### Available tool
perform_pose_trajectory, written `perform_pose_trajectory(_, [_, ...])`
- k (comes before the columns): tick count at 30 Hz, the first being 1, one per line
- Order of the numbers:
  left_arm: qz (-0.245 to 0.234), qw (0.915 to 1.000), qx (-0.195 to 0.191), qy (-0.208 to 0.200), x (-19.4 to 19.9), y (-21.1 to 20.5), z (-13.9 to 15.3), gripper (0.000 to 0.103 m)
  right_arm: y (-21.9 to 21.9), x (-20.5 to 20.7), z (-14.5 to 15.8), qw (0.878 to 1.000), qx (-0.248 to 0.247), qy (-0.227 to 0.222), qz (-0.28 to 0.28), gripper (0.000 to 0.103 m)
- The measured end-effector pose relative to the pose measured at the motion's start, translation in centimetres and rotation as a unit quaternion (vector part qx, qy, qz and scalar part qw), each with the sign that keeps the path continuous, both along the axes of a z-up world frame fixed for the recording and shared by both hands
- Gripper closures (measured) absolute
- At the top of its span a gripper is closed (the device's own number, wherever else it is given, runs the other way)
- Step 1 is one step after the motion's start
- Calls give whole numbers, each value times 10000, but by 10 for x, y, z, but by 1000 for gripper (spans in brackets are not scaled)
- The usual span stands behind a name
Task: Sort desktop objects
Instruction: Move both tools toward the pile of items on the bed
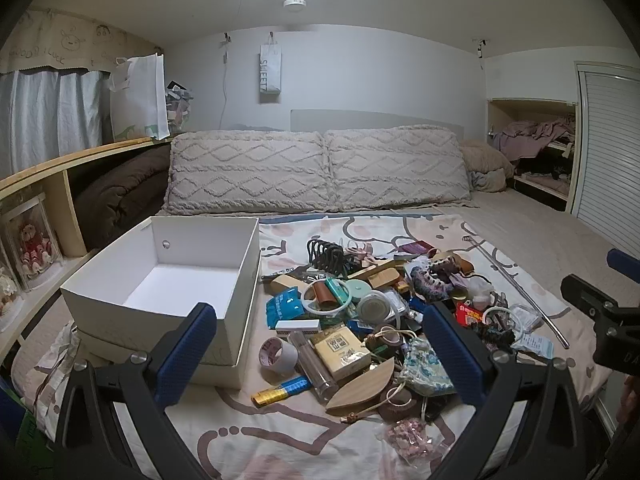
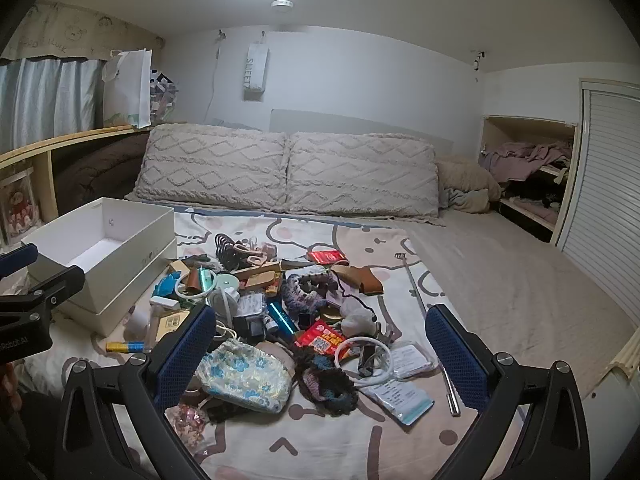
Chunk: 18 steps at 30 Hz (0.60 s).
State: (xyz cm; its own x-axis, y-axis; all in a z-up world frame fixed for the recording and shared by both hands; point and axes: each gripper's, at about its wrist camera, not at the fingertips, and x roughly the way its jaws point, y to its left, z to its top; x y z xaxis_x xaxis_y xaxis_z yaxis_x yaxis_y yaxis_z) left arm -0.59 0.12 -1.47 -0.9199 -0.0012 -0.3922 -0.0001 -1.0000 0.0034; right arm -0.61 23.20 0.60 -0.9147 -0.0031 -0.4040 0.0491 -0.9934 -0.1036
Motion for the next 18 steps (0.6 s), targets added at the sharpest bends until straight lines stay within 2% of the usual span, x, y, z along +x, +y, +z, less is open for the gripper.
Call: perform_pose_trajectory(18, [-40, 9993, 9, -382, -13, 5, -24, 0, 0, -16, -21, 9996, -33, -278, -24, 0])
